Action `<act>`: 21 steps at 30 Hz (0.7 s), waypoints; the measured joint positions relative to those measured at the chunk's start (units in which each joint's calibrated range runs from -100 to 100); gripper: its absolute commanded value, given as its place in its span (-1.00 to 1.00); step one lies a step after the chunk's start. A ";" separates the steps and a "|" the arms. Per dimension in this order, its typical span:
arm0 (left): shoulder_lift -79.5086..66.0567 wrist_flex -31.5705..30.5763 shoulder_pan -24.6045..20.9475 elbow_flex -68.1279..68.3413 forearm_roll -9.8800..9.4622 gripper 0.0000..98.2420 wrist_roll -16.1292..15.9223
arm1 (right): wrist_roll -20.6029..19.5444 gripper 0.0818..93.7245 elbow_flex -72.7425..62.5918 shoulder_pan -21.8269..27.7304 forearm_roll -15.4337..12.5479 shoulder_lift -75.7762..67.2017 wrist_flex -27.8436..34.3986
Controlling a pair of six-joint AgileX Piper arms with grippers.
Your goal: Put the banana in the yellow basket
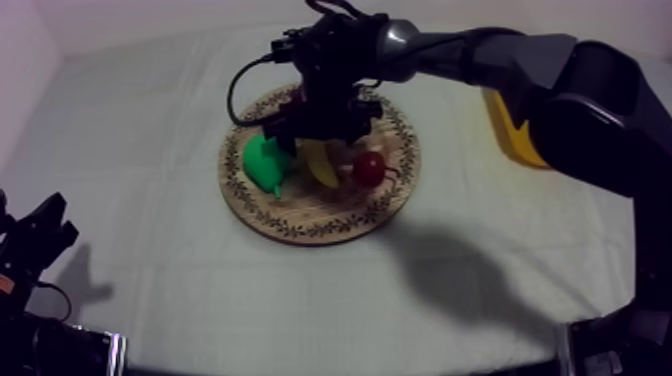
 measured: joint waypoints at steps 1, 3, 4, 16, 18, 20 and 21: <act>0.00 0.00 0.00 0.00 0.00 -1.00 0.00 | 0.23 0.23 -0.29 -0.10 -0.12 0.35 -0.39; 0.00 0.00 0.00 0.00 0.00 -1.00 0.00 | 0.78 0.14 -0.69 -0.17 -0.37 0.92 -0.58; 0.00 0.00 0.00 0.00 0.00 -1.00 0.00 | 0.95 0.07 -0.86 -0.17 -0.65 1.22 -0.88; 0.00 0.00 0.00 0.00 0.00 -1.00 0.00 | 0.14 -0.78 -1.59 -0.05 1.17 2.78 -2.78; 0.00 0.00 0.00 0.00 0.00 -1.00 0.00 | 0.10 -0.80 -1.50 0.08 1.45 2.52 -2.78; 0.00 0.00 0.00 0.00 0.00 -1.00 0.00 | -0.06 -0.81 -0.79 0.20 1.95 1.80 -2.65; 0.00 0.00 0.00 0.00 0.00 -1.00 0.00 | -0.06 -0.81 -0.31 0.20 2.15 1.12 -2.38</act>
